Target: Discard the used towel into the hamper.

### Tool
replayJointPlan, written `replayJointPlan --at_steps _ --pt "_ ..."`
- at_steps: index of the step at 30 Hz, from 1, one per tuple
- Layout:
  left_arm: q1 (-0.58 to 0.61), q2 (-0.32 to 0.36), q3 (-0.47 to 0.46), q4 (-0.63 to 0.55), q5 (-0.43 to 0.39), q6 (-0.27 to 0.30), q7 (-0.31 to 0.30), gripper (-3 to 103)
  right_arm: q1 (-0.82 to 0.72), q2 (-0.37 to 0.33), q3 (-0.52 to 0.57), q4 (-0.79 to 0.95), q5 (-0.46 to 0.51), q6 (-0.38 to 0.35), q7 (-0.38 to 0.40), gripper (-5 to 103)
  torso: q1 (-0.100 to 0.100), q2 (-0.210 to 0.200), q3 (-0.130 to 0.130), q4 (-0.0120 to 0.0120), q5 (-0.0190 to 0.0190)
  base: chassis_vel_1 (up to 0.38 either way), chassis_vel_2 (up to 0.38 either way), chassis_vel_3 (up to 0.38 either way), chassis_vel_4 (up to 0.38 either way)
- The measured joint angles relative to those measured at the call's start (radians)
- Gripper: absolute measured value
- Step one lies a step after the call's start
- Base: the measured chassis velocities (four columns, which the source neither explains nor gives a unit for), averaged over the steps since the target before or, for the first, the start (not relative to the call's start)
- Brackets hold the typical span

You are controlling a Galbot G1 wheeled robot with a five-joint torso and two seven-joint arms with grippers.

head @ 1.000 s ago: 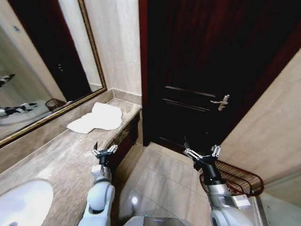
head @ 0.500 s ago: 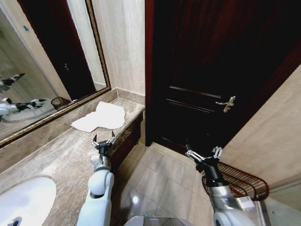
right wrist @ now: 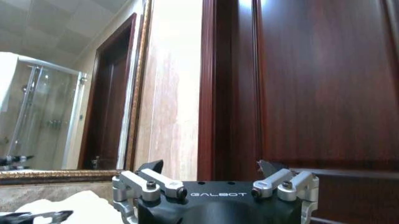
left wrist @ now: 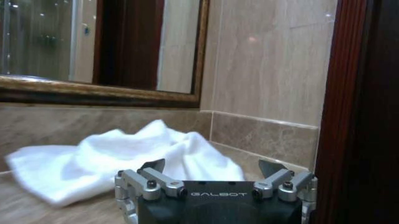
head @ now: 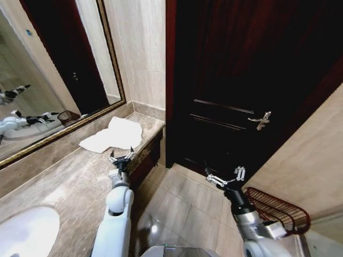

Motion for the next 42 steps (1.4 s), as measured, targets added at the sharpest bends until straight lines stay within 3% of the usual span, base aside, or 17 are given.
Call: replayJointPlan --at_steps 6,10,14,22,26,28,34,36,39,41,42 --pt "-0.044 0.0 -0.015 0.039 0.008 0.016 -0.029 100 0.017 0.005 -0.008 -0.015 0.037 0.008 -0.037 100 0.001 0.0 0.0 -0.0005 0.0 -0.22 0.205 0.241 -0.216" --pt "-0.05 0.0 -0.016 0.046 0.03 0.048 -0.071 98 0.019 0.012 -0.008 -0.016 0.048 0.008 -0.052 100 0.001 0.0 0.0 0.0006 0.0006 -0.195 0.195 0.183 -0.115" --pt "-0.075 0.0 -0.012 0.097 0.024 0.026 -0.127 95 0.001 0.015 -0.016 -0.002 0.052 0.005 -0.052 100 0.001 0.0 0.0 -0.0006 -0.0002 -0.102 0.077 0.016 -0.007" --pt "-0.108 0.0 -0.006 0.115 -0.11 0.098 -0.222 100 -0.028 0.027 -0.007 0.02 0.049 0.01 -0.053 100 -0.001 0.0 0.0 0.0 -0.0003 0.054 -0.006 -0.058 0.014" --pt "-0.115 0.0 -0.026 0.143 -0.1 0.103 -0.205 100 -0.036 0.034 -0.013 0.023 0.036 0.022 -0.057 100 -0.001 0.0 0.0 0.0003 -0.0002 0.0 0.0 0.0 0.0" --pt "-0.166 0.001 -0.024 0.171 -0.119 0.156 -0.21 103 -0.041 0.036 -0.01 0.035 0.027 0.027 -0.065 100 0.0 0.0 0.0 -0.0002 0.0 -0.003 0.003 0.025 -0.023" --pt "-0.218 0.001 -0.008 0.192 -0.143 0.211 -0.213 98 -0.052 0.033 0.002 0.04 0.036 0.026 -0.064 100 0.0 0.0 0.0 0.0001 0.0006 -0.004 0.002 0.017 -0.009" --pt "-0.237 0.001 -0.007 0.202 -0.167 0.225 -0.215 97 -0.054 0.031 0.007 0.042 0.041 0.025 -0.064 100 0.0 0.0 0.0 -0.0001 0.0005 0.0 0.0 0.0 0.0" --pt "-0.284 0.0 0.0 0.229 -0.269 0.27 -0.218 94 -0.055 0.027 0.021 0.063 0.074 0.021 -0.053 100 0.0 0.0 0.0 -0.0004 -0.0006 0.0 0.0 0.0 0.0" --pt "-0.291 0.0 0.001 0.234 -0.275 0.276 -0.219 91 -0.055 0.027 0.021 0.067 0.082 0.021 -0.052 100 0.0 0.0 0.0 -0.0004 -0.0007 0.0 0.0 0.0 0.0" --pt "-0.298 0.0 0.001 0.241 -0.279 0.279 -0.221 96 -0.054 0.027 0.022 0.07 0.089 0.019 -0.052 100 0.0 0.0 0.0 -0.0004 -0.0004 0.0 0.0 0.0 0.0"
